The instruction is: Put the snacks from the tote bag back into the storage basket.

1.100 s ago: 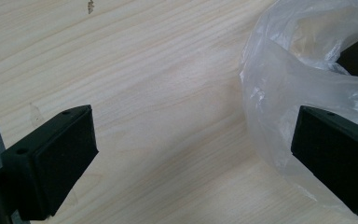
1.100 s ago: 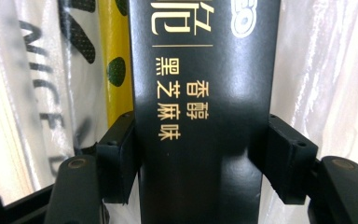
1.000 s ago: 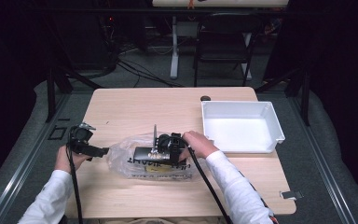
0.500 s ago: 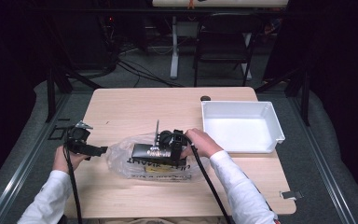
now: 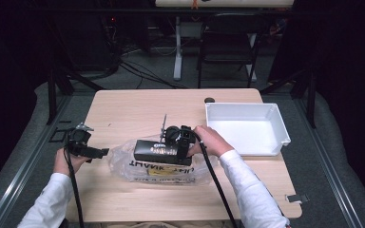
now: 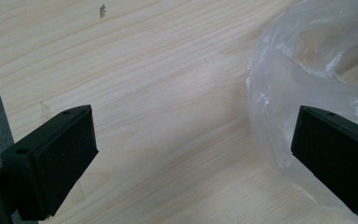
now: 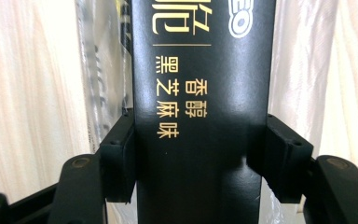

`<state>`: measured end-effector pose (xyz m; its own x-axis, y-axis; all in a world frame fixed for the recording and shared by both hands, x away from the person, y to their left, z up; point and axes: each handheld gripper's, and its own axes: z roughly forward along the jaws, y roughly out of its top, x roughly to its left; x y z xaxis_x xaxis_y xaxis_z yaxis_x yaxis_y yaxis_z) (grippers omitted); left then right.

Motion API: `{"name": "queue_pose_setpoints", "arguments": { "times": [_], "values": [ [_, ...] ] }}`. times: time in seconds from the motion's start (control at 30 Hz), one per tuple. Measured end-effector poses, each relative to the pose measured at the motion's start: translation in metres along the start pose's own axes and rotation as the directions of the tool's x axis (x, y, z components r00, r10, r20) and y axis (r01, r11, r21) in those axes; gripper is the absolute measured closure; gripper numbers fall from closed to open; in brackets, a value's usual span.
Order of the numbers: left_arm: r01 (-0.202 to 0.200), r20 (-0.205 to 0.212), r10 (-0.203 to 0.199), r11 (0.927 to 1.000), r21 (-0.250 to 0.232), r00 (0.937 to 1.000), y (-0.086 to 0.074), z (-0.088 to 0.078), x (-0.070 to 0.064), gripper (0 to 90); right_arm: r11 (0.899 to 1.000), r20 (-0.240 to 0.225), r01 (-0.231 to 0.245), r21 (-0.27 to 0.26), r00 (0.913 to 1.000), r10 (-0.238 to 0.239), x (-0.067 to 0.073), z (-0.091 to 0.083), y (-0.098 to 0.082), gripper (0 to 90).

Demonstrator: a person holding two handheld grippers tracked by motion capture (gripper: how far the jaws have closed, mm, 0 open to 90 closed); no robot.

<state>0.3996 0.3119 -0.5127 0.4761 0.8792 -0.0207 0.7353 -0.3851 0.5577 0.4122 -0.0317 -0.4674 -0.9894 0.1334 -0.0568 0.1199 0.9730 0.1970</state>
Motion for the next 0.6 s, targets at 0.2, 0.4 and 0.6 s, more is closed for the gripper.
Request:
{"name": "queue_pose_setpoints", "arguments": {
  "times": [0.2,0.4,0.6],
  "values": [
    [0.004,-0.004,-0.004,1.0000,0.004,1.0000,-0.001,0.000,0.001,0.1,1.000,-0.006,-0.005,-0.011,1.0000,0.005,0.000,-0.007,-0.003,37.6],
    [0.005,-0.002,-0.005,1.0000,0.005,1.0000,-0.001,0.001,0.002,0.1,1.000,-0.001,-0.009,-0.017,1.0000,0.009,-0.003,-0.016,-0.010,37.7],
    [0.015,-0.004,-0.015,0.9999,-0.004,0.9999,-0.003,-0.001,0.004,0.1,0.999,0.007,-0.015,-0.029,0.9999,0.015,-0.005,-0.027,-0.016,37.6]
  ]
}}
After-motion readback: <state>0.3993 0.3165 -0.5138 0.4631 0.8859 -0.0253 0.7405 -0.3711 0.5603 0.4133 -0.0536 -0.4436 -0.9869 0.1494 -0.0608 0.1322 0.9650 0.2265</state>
